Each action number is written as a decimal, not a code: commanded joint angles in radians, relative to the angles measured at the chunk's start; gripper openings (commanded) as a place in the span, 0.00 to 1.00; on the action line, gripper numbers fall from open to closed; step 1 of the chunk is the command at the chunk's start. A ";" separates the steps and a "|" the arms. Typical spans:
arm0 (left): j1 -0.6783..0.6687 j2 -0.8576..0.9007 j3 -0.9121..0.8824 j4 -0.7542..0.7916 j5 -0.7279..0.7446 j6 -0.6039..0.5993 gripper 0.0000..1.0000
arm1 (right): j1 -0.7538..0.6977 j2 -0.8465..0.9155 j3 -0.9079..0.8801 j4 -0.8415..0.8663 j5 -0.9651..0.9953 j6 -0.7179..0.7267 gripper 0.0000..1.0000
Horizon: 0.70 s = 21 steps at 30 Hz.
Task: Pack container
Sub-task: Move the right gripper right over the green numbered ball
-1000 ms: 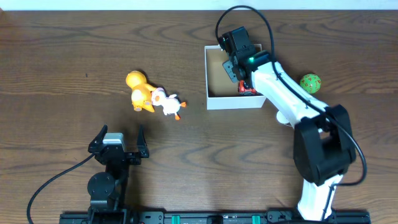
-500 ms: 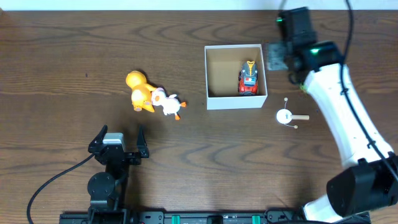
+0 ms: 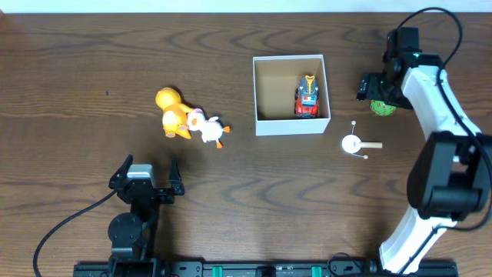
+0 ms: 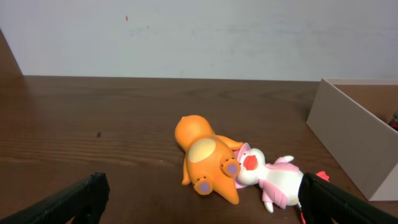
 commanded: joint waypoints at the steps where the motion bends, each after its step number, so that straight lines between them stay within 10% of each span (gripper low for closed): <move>1: 0.004 0.000 -0.013 -0.041 -0.011 0.014 0.98 | -0.009 0.057 -0.006 0.031 -0.027 -0.061 0.94; 13: 0.004 0.000 -0.013 -0.041 -0.011 0.014 0.98 | -0.010 0.107 -0.006 0.056 -0.026 -0.063 0.84; 21: 0.004 0.000 -0.013 -0.041 -0.011 0.014 0.98 | -0.010 0.107 -0.007 0.054 -0.026 -0.063 0.30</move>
